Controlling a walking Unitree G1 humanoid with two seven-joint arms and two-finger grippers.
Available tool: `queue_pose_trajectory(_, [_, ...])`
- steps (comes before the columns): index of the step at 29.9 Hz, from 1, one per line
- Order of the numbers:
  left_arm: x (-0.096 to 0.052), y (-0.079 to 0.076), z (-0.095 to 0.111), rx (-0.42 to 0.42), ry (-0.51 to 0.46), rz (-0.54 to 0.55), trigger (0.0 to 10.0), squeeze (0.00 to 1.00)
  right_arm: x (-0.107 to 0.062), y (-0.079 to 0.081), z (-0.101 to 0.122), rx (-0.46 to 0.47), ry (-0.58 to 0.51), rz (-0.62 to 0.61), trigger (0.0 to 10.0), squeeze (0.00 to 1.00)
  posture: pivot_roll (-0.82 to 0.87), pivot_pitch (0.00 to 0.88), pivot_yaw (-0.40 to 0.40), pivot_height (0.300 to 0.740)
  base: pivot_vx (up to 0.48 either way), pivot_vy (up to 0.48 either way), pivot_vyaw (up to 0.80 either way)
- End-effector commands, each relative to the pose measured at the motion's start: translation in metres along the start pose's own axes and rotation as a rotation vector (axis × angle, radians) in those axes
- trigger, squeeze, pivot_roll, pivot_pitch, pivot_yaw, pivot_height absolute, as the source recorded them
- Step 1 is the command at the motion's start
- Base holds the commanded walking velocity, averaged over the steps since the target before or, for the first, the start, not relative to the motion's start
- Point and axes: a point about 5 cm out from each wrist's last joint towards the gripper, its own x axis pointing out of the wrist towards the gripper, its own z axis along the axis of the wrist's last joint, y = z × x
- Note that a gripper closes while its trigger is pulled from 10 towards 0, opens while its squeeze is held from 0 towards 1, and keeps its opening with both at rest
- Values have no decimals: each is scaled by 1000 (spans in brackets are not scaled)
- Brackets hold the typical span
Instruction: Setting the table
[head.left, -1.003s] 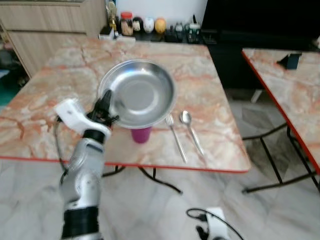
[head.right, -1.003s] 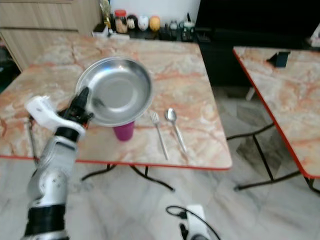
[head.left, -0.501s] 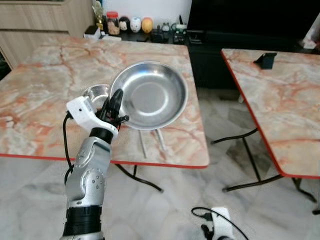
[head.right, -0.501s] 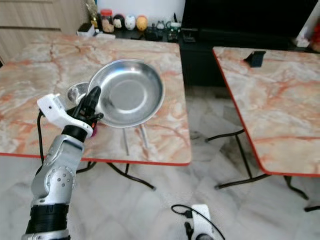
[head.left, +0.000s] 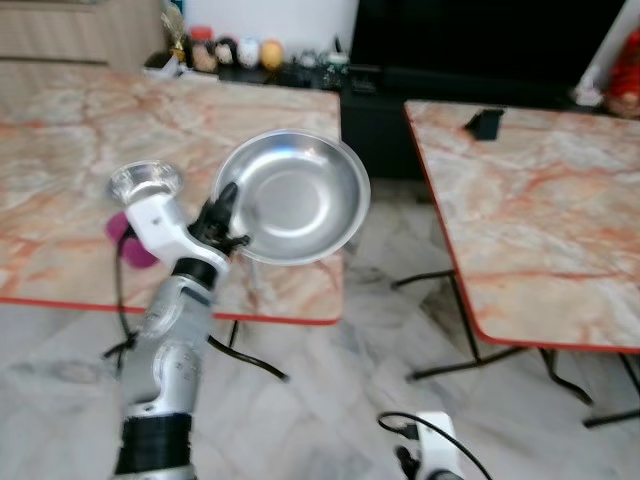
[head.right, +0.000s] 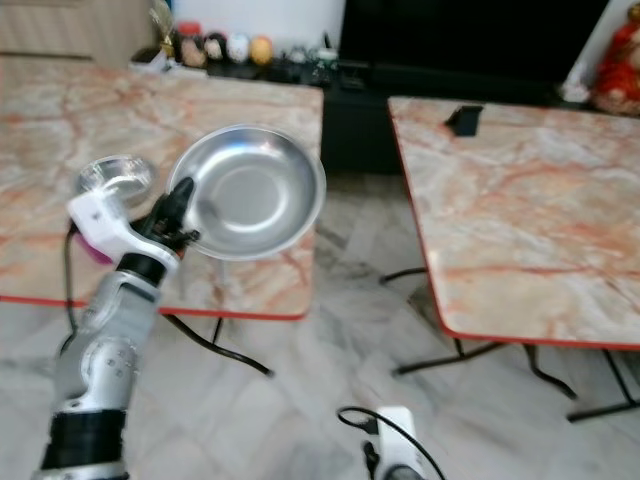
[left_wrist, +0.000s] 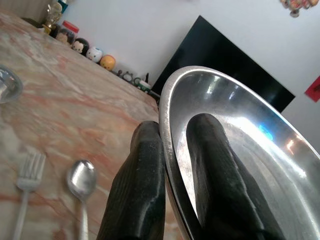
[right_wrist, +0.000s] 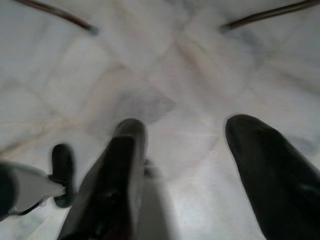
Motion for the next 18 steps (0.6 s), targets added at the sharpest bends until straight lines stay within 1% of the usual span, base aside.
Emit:
queue_pose_trajectory(1, [3,-11,-1,5,1,-38,10000,0,0,-11,1,1,-3,-29,10000,0,50,0,-80,740,0,-289,0])
queue_pose_trajectory(18, [4,-11,-1,30,0,-48,10000,0,-1,-12,0,-6,0,-27,10000,0,52,0,-84,740,0,-286,0])
